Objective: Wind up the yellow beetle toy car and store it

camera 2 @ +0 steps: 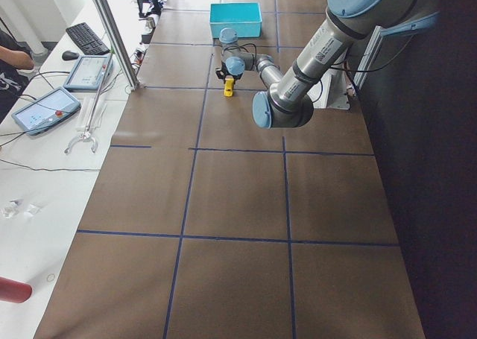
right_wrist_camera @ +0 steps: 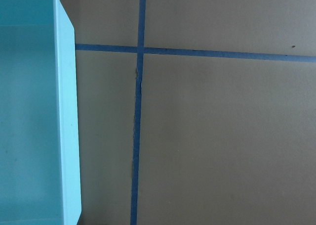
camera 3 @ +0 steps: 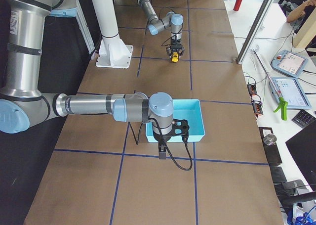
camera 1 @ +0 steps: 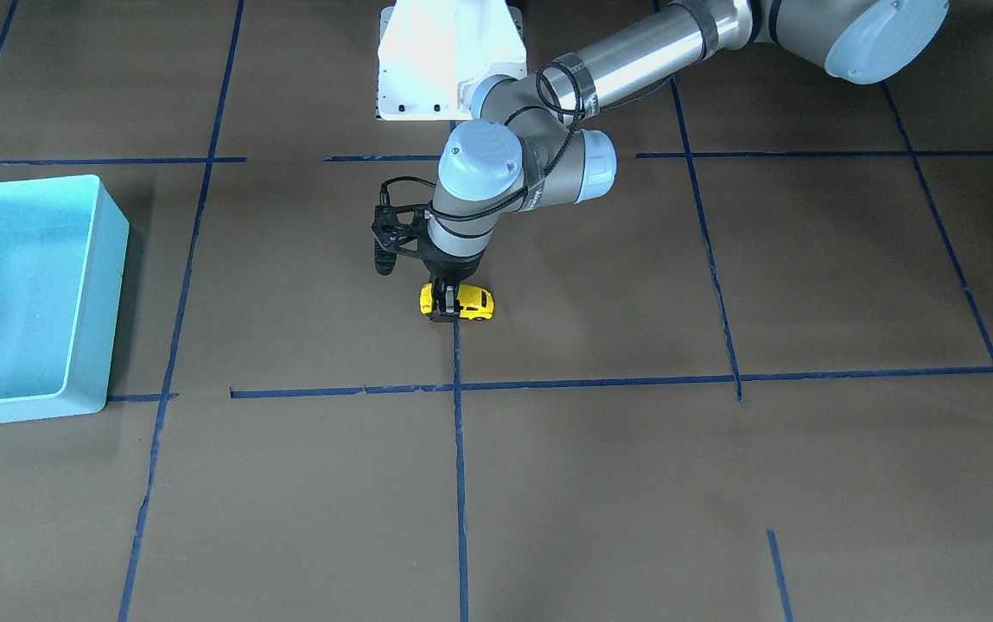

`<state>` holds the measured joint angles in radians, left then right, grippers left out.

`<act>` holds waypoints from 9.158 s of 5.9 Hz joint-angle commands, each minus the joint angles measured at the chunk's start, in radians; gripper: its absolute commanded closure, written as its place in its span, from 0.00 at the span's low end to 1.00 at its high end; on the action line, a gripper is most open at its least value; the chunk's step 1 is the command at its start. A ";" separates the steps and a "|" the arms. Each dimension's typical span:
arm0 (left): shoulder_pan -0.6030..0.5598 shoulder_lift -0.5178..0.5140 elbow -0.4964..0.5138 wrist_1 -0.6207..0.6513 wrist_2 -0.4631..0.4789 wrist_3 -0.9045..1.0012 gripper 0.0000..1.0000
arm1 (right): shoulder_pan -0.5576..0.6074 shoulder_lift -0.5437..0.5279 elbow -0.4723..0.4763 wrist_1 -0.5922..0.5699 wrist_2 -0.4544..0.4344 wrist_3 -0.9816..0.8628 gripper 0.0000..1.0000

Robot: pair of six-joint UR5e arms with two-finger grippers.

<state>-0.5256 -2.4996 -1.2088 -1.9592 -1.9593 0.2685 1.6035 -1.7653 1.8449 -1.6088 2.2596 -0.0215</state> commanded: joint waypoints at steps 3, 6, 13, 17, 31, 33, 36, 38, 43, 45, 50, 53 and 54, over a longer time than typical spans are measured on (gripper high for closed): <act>-0.010 0.033 -0.011 -0.033 -0.001 0.000 1.00 | 0.000 -0.002 -0.001 0.000 0.000 0.000 0.00; -0.013 0.073 -0.043 -0.055 -0.001 0.000 1.00 | 0.000 0.000 -0.007 0.001 0.000 0.000 0.00; -0.042 0.237 -0.173 -0.101 -0.053 0.003 1.00 | 0.000 0.001 -0.006 0.001 0.002 0.000 0.00; -0.045 0.297 -0.213 -0.125 -0.055 0.008 1.00 | 0.000 0.001 -0.007 0.001 0.002 0.000 0.00; -0.195 0.321 -0.332 0.143 -0.043 0.012 0.00 | -0.055 0.003 0.040 0.003 0.014 -0.002 0.00; -0.295 0.330 -0.356 0.340 -0.052 0.009 0.00 | -0.140 0.024 0.103 0.003 0.014 -0.012 0.00; -0.423 0.403 -0.338 0.356 -0.170 0.000 0.00 | -0.183 0.112 0.131 0.001 0.018 -0.163 0.00; -0.560 0.486 -0.336 0.397 -0.170 -0.040 0.00 | -0.175 0.128 0.123 -0.017 0.111 -0.158 0.00; -1.052 0.823 -0.295 0.421 -0.311 -0.297 0.00 | -0.385 0.256 0.236 -0.118 0.109 -0.173 0.00; -1.102 0.829 -0.275 0.411 -0.313 -0.307 0.00 | -0.450 0.288 0.255 -0.120 0.091 -0.368 0.00; -1.102 0.826 -0.275 0.411 -0.313 -0.307 0.00 | -0.727 0.305 0.269 -0.088 -0.136 -0.573 0.00; -1.100 0.828 -0.241 0.322 -0.313 -0.308 0.00 | -0.755 0.274 0.006 0.333 -0.152 -0.568 0.00; -1.099 0.826 -0.241 0.321 -0.313 -0.305 0.00 | -0.769 0.274 -0.006 0.351 -0.152 -0.569 0.00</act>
<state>-1.6255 -1.6725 -1.4516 -1.6331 -2.2711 -0.0389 0.8464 -1.4901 1.8755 -1.3148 2.1063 -0.5904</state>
